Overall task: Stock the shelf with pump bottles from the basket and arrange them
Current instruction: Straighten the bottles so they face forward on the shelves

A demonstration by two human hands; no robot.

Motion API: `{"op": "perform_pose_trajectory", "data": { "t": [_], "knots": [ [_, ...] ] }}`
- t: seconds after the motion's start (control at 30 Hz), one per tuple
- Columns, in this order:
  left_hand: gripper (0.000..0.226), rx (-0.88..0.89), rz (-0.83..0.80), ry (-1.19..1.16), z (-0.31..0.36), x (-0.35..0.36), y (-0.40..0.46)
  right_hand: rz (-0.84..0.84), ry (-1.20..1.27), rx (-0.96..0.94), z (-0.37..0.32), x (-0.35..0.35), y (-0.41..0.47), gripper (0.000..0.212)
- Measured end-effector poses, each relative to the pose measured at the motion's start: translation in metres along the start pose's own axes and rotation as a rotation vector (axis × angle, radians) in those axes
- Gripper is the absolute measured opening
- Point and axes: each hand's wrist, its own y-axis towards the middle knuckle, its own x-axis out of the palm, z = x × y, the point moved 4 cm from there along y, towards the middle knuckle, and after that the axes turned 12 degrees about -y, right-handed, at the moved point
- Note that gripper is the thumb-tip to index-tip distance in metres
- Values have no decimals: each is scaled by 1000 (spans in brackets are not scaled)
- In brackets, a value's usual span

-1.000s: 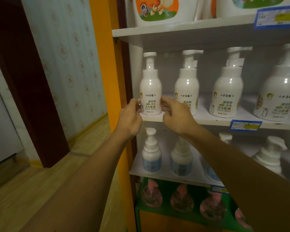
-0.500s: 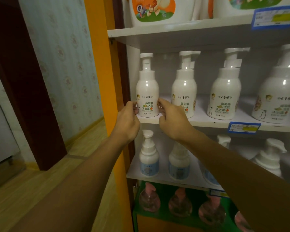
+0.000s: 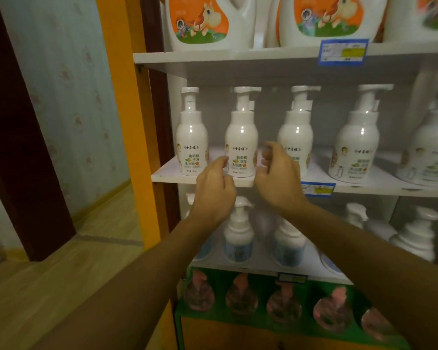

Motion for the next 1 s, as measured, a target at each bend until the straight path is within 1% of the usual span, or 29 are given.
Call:
{"op": "perform_pose_trajectory", "data": {
  "t": [0.07,0.1,0.2,0.3,0.37,0.43,0.6,0.7,0.83,0.97,1.0],
  "knots": [
    [32,-115,-39,-31,-2,6,6,-153,-15,23,5,5,8,47],
    [30,-165,-63,-37,-4,8,9,-204,-25,17,6,8,11,48],
    [32,-248,-131,-63,-12,11,14,-243,-93,-27,7,16,18,44],
    [42,-206,-184,-28,-15,12,14,-251,-170,-77,8,17,21,46],
    [45,-165,-187,12,-17,12,12,-254,-191,-93,10,15,21,48],
    [45,-129,-175,47,-19,12,10,-253,-194,-112,10,15,20,49],
    [46,-93,-154,29,-18,12,5,-248,-200,-130,9,15,15,51],
    [46,-76,-144,82,-20,11,5,-241,-215,-137,10,15,15,50],
    [46,-47,-135,88,-20,9,3,-219,-219,-134,10,16,13,48],
    [46,-62,-138,79,-19,10,3,-231,-222,-132,8,14,15,45],
    [43,-60,-110,84,-16,10,1,-237,-222,-134,7,13,14,44]
  ]
}}
